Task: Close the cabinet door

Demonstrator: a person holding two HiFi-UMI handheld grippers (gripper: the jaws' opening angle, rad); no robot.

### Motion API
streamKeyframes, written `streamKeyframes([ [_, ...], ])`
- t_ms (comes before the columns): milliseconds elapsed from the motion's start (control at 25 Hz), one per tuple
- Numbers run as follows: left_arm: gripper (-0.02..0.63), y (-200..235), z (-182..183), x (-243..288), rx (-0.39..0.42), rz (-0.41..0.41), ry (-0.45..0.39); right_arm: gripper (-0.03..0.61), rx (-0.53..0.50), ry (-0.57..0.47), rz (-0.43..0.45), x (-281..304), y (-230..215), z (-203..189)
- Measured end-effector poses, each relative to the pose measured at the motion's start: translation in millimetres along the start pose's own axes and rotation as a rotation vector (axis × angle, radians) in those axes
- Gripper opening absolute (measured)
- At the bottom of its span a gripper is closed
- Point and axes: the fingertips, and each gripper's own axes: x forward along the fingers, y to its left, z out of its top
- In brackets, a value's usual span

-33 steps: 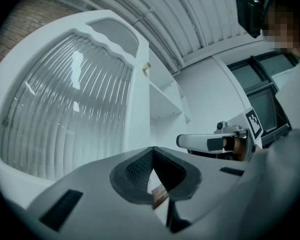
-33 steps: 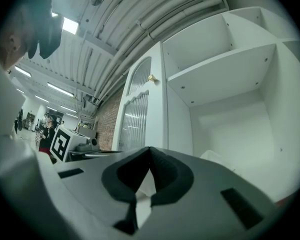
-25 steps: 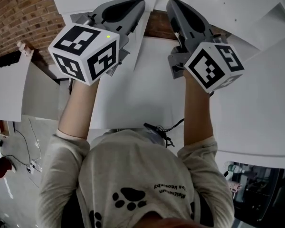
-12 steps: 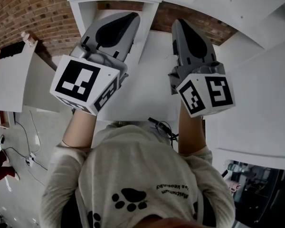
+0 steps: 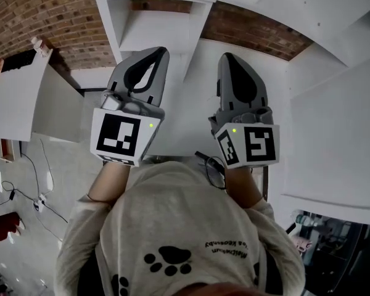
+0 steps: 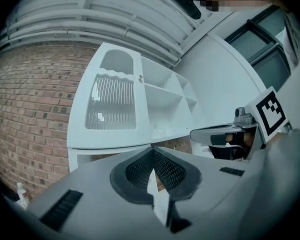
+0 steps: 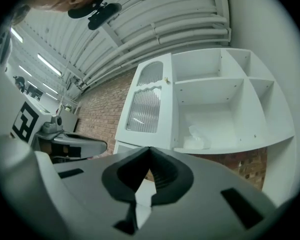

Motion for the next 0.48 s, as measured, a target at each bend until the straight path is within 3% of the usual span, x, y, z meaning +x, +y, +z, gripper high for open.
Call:
streamKeyframes([
  [480, 0.009, -11, -62, -18, -0.054, 0.052, 0.069, 0.009, -0.001, 0.060, -0.020, -18, 18, -60],
])
